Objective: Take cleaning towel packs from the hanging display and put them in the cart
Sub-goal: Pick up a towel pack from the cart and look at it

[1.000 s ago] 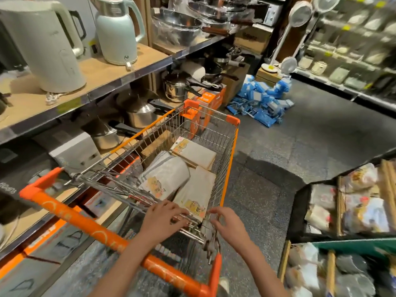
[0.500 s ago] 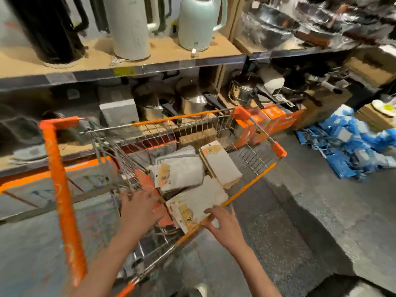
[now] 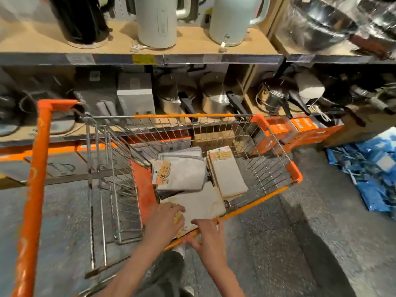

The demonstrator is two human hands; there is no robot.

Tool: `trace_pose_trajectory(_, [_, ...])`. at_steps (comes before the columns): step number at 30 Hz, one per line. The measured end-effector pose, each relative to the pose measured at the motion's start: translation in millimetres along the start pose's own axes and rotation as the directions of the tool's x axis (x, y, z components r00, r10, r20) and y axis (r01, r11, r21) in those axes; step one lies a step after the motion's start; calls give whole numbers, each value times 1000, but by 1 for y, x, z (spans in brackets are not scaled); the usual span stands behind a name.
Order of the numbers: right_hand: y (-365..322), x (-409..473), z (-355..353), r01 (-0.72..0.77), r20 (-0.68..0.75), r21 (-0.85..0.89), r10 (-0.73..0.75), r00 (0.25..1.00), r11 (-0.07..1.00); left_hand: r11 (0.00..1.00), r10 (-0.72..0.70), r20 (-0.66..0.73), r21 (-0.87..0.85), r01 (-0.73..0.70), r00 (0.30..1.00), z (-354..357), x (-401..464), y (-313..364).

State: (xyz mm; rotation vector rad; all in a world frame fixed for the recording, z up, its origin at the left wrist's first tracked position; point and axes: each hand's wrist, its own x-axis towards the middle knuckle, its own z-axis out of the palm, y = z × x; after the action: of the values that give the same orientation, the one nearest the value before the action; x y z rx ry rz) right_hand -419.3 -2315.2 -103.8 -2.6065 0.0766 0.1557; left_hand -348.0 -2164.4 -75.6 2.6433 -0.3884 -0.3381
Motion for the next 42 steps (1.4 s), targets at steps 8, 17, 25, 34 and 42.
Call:
trace_pose_trajectory(8, [0,46,-17,-14,185,106,-6,983,994,997,-3,97,-78,11,995,16,80,12])
trace_pose_trajectory(17, [73,111,-68,-268,206,313,210,956,911,978,-77,139,-182,102,987,32,135,18])
trace_pose_trajectory(25, [148,188,-78,-328,251,317,254,934,890,944,-170,111,-267,194,979,77,195,52])
trace_pose_trajectory(34, [245,304,-59,-398,351,368,271,896,841,740,-365,161,-548,390,917,166,291,89])
trace_pose_trajectory(42, [294,376,0,-477,312,582,361,879,658,445,-462,143,-817,368,875,249,350,60])
